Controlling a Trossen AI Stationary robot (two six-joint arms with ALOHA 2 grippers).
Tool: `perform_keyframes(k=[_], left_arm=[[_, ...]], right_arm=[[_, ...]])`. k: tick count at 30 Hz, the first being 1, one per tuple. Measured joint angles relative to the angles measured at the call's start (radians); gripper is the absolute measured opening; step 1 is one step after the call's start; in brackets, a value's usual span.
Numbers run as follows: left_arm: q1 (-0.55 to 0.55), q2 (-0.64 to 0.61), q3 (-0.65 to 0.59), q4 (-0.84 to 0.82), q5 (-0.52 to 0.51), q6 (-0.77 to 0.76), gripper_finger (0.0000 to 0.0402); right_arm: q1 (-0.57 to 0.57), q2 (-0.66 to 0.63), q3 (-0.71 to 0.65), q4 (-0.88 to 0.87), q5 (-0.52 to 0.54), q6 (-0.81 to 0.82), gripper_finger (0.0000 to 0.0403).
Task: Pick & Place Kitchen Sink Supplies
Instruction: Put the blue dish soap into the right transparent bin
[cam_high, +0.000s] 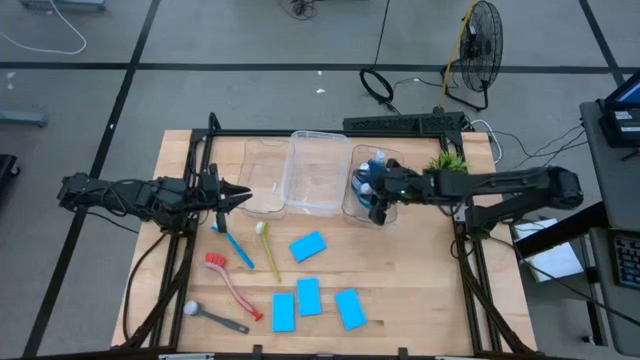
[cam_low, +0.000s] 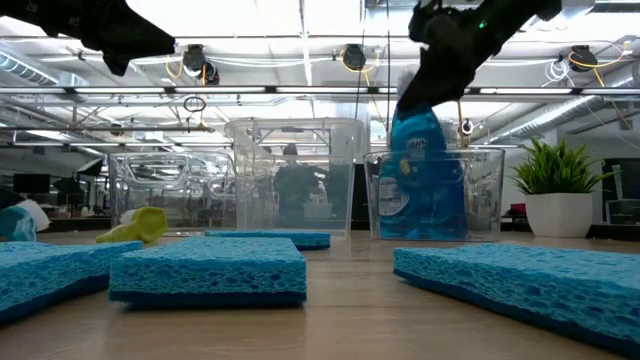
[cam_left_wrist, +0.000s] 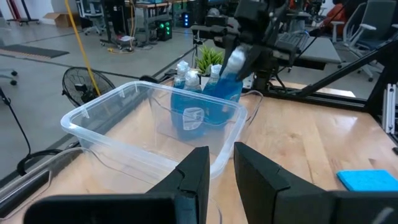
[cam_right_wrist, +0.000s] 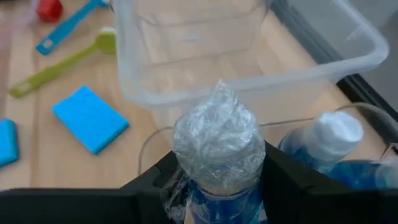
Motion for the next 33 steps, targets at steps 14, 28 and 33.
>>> perform_keyframes(k=[14,28,33], left_arm=[[0.000,0.000,0.000,0.000,0.000,0.008,0.0077],[0.000,0.000,0.000,0.001,0.000,0.013,0.0077],[0.000,0.000,0.000,0.001,0.000,0.013,0.0077]], right_arm=[[-0.001,0.065,-0.163,0.296,0.052,0.103,0.0143],[0.002,0.063,-0.272,0.482,0.127,0.173,0.0144],[0.002,0.063,-0.273,0.479,0.113,0.173,0.0147]])
